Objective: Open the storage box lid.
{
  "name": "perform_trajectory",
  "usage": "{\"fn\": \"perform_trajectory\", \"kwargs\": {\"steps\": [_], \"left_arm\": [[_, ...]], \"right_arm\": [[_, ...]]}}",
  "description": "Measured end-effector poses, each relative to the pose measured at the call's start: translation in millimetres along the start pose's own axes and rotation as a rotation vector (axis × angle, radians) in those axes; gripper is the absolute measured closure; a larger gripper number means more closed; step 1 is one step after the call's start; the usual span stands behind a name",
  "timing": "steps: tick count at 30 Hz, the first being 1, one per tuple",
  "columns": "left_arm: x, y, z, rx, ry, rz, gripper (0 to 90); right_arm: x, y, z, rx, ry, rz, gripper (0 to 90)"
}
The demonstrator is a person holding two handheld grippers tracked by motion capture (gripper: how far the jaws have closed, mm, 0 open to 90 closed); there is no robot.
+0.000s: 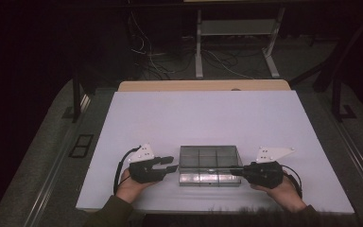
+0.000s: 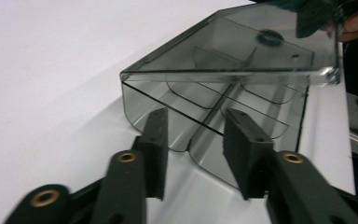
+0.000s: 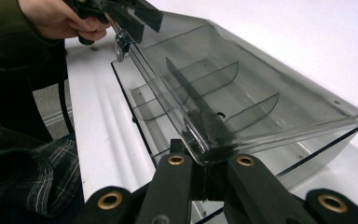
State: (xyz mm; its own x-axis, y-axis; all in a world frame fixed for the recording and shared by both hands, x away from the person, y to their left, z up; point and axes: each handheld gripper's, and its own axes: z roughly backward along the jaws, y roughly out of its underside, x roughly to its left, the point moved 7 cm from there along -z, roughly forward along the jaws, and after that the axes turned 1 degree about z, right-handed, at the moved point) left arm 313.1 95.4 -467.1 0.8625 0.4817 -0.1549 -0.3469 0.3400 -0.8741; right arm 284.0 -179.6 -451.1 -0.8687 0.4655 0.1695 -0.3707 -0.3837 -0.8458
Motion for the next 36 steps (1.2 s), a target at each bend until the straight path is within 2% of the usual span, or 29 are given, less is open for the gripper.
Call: {"fn": "perform_trajectory", "kwargs": {"steps": [8,22,32,36], "left_arm": [[8.1,1.5,-0.7,-0.006,-0.022,0.008,38.7],[8.6,5.6,2.4,0.002,-0.068,0.003,26.2],[11.2,6.6,1.2,0.012,-0.103,0.034,8.6],[11.3,7.2,1.5,0.021,-0.101,0.04,2.1]], "right_arm": [[-0.8,-3.7,1.6,-0.004,-0.007,-0.003,88.9],[-4.3,-11.3,3.9,-0.016,-0.013,-0.006,88.9],[-10.7,-24.0,6.6,-0.049,-0.007,-0.004,88.9],[-12.8,-28.0,7.3,-0.054,-0.002,-0.001,88.9]]}}
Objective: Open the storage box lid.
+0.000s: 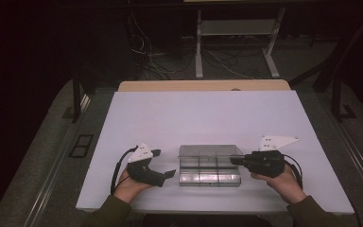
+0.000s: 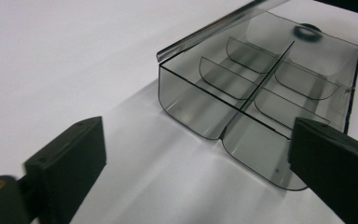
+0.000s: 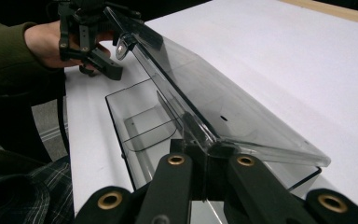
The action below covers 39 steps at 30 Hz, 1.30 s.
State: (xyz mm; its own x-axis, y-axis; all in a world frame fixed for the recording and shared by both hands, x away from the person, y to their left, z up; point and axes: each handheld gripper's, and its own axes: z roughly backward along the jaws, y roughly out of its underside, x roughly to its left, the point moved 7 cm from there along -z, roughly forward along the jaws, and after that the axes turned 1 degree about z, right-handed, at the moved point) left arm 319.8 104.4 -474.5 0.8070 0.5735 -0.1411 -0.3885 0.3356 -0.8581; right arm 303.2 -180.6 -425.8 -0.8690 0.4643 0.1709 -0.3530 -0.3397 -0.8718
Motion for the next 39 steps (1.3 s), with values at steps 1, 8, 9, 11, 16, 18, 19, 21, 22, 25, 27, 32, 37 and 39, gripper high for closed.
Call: {"fn": "perform_trajectory", "kwargs": {"steps": [1,8,9,11,16,18,19,21,22,25,27,32,37,39], "left_arm": [[0.1,-0.1,0.1,-0.001,-0.003,0.0,1.6],[0.1,-0.9,0.4,-0.012,-0.01,0.003,0.3],[-0.4,-1.5,0.6,-0.019,-0.009,0.006,0.3],[-0.1,-2.8,1.4,-0.026,-0.013,-0.001,0.6],[1.2,-13.3,3.7,-0.042,-0.006,0.015,3.2],[1.8,-20.5,5.3,-0.049,-0.005,0.006,4.5],[2.6,-24.4,6.6,-0.05,-0.006,-0.005,5.3],[3.3,-33.1,7.9,-0.067,-0.001,-0.007,6.6],[3.7,-37.3,8.5,-0.074,0.002,-0.013,7.3],[4.4,-49.2,9.0,-0.106,0.013,-0.019,11.3],[4.6,-54.7,7.6,-0.114,0.028,-0.024,13.8],[1.9,-67.5,1.9,-0.128,0.066,-0.036,16.9],[-3.4,-81.4,-1.6,-0.149,0.088,-0.065,22.2],[-4.5,-86.2,-3.0,-0.156,0.094,-0.077,25.3]], "right_arm": [[-0.2,-0.9,0.0,-0.002,0.001,-0.002,88.9],[-4.0,-7.2,0.4,-0.013,0.008,0.003,88.9],[-4.5,-8.1,0.5,-0.013,0.008,0.006,88.9],[-5.4,-10.0,0.6,-0.016,0.011,0.007,88.9],[-8.0,-13.9,0.7,-0.018,0.016,0.012,88.9],[-9.0,-16.0,1.3,-0.02,0.021,0.013,88.9],[-9.6,-17.2,1.6,-0.022,0.024,0.014,88.9],[-10.9,-19.3,1.8,-0.025,0.027,0.018,88.9],[-11.3,-20.2,1.8,-0.026,0.026,0.016,88.9],[-13.1,-22.1,1.6,-0.026,0.025,0.014,88.9],[-14.9,-23.5,1.4,-0.023,0.024,0.019,88.9],[-18.6,-27.3,0.5,-0.02,0.025,0.018,88.9],[-22.0,-31.5,-0.8,-0.022,0.028,0.024,88.9],[-22.7,-33.2,-2.0,-0.021,0.026,0.026,88.9]]}}
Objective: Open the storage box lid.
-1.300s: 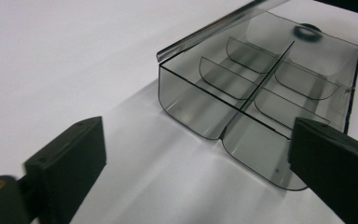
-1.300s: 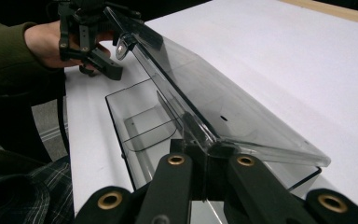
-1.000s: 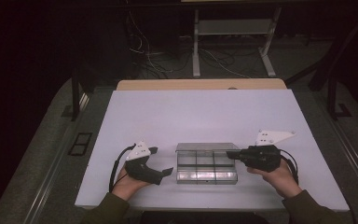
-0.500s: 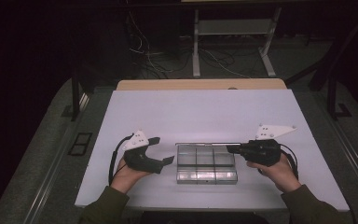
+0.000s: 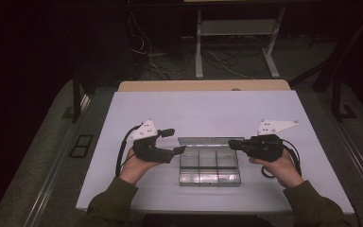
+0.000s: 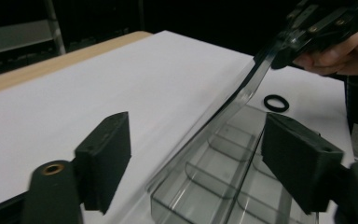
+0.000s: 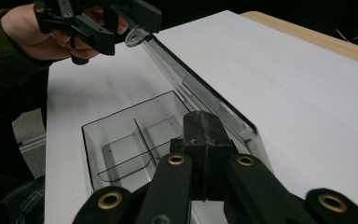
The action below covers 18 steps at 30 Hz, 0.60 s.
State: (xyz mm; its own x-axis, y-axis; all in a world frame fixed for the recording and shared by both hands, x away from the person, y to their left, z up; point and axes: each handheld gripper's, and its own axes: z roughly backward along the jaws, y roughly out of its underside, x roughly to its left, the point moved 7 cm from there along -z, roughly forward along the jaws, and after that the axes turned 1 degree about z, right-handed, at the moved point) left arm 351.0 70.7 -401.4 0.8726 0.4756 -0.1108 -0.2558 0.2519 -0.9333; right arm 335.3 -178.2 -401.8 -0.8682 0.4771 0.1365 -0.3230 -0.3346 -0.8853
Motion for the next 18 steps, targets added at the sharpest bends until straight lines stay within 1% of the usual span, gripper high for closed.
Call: {"fn": "perform_trajectory", "kwargs": {"steps": [7,11,13,18], "left_arm": [[-0.5,-11.1,-7.7,-0.013,0.016,-0.029,36.4],[-0.5,-16.9,-10.9,-0.021,0.021,-0.038,42.5],[-0.8,-19.2,-12.5,-0.023,0.03,-0.044,45.9],[-0.3,-23.1,-18.1,-0.02,0.04,-0.054,55.1]], "right_arm": [[-2.2,-6.2,-3.0,-0.004,0.003,0.014,88.9],[-4.3,-8.9,-3.6,-0.005,0.007,0.015,88.9],[-5.8,-9.5,-4.0,-0.005,0.009,0.016,89.0],[-9.0,-10.8,-5.2,-0.005,0.015,0.015,88.9]]}}
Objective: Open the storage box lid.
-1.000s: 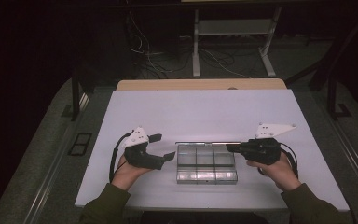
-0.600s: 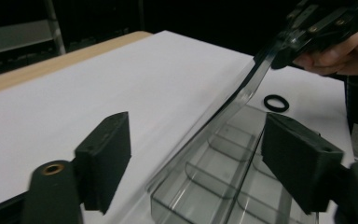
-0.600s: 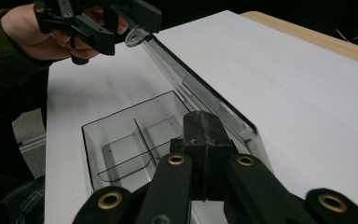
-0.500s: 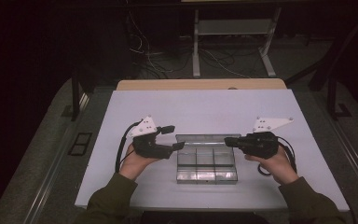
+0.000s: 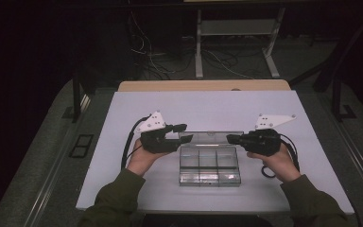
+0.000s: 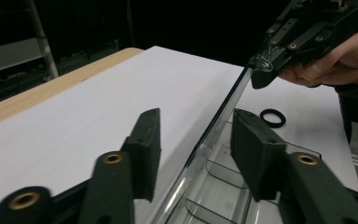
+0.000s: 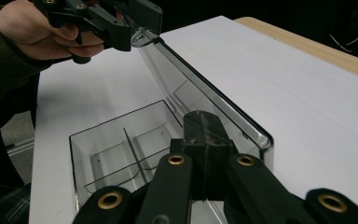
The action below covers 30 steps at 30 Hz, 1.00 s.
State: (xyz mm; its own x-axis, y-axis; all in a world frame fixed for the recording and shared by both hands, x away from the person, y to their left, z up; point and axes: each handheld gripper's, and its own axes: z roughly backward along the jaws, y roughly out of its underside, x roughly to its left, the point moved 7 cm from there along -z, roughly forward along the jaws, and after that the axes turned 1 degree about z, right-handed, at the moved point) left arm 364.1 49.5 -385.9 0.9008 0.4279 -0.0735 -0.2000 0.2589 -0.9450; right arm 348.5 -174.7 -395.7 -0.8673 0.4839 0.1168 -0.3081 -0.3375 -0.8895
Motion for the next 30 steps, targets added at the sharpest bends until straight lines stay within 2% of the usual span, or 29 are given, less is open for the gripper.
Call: {"fn": "perform_trajectory", "kwargs": {"steps": [6,17,26,30], "left_arm": [[0.4,-4.1,-5.4,0.004,0.0,-0.025,64.9],[6.4,-7.6,-7.3,0.003,0.012,-0.039,67.8],[16.2,-10.9,-11.2,-0.001,0.026,-0.044,69.6],[21.2,-11.8,-13.2,-0.003,0.028,-0.043,70.5]], "right_arm": [[-0.2,0.6,0.5,0.001,0.004,-0.001,88.9],[5.0,14.3,6.1,0.023,0.011,-0.009,88.7],[4.2,27.7,16.4,0.017,0.056,-0.035,71.7],[1.3,37.9,19.5,0.024,0.084,-0.066,62.3]]}}
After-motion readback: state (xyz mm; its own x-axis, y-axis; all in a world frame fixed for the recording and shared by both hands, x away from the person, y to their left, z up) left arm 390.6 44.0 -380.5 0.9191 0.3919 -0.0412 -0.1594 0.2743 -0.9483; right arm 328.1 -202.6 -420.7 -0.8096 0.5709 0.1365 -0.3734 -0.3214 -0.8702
